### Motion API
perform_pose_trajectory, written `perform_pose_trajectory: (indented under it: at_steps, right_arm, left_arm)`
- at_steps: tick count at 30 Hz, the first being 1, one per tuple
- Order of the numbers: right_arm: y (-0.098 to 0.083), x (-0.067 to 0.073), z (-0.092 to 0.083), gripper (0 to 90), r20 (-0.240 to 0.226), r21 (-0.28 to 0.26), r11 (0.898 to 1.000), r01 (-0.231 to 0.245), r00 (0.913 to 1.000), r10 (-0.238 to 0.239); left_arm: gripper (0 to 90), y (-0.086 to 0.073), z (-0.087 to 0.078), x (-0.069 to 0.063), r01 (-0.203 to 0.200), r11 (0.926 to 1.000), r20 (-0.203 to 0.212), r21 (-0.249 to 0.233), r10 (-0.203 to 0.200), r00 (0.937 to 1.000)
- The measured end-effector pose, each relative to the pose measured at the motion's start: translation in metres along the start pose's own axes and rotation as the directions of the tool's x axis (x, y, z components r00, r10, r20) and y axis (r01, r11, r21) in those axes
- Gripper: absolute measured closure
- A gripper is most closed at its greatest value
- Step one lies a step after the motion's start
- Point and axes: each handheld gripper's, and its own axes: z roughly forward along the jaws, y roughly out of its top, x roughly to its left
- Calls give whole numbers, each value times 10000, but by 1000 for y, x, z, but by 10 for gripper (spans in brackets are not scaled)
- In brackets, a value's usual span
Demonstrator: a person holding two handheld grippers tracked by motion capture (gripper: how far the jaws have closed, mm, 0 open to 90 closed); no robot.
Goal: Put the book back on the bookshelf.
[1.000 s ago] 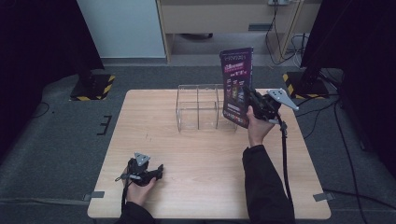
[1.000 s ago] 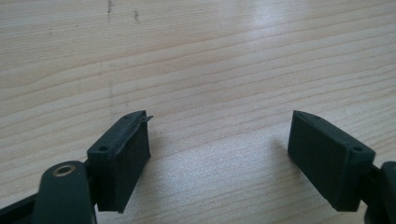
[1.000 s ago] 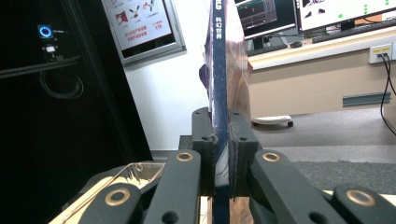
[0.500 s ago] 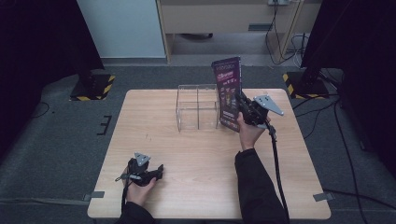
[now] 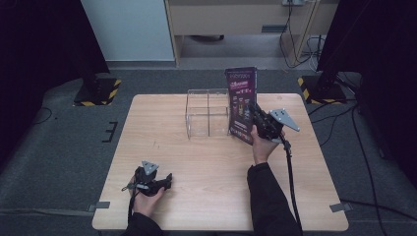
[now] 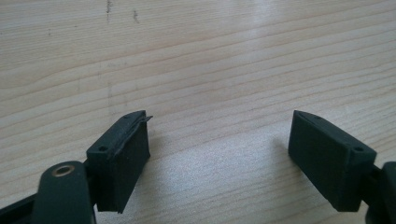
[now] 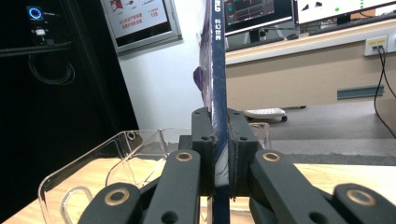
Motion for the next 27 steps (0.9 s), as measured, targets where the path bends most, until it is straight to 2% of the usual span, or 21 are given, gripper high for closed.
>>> perform_pose_trajectory:
  at_steps: [7, 15, 21, 22, 27]
  right_arm:
    - [-3, -6, -11, 840, -107, 137, 9999, -15, 9999, 16]
    - [-3, -11, -20, 833, -33, 779, 9967, 216, 9998, -214]
    - [-3, -16, -26, 824, -156, 1292, 9914, 194, 9997, -176]
    - [-2, -15, -27, 823, -191, 1506, 9883, 258, 9995, -232]
    - [0, -16, -31, 816, -277, 1896, 9812, 370, 9991, -323]
  left_arm:
    - [191, 0, 0, 0, -27, 10000, -27, 16, 27, 10000]
    - [163, 0, 1, -1, 49, 10000, -147, 60, -48, 9999]
    - [148, 1, 1, -1, 55, 9999, -148, 96, -53, 9999]
    - [146, 1, 1, -1, 56, 9999, -149, 100, -55, 9999]
    - [139, 1, 2, -1, 71, 9999, -169, 108, -69, 9998]
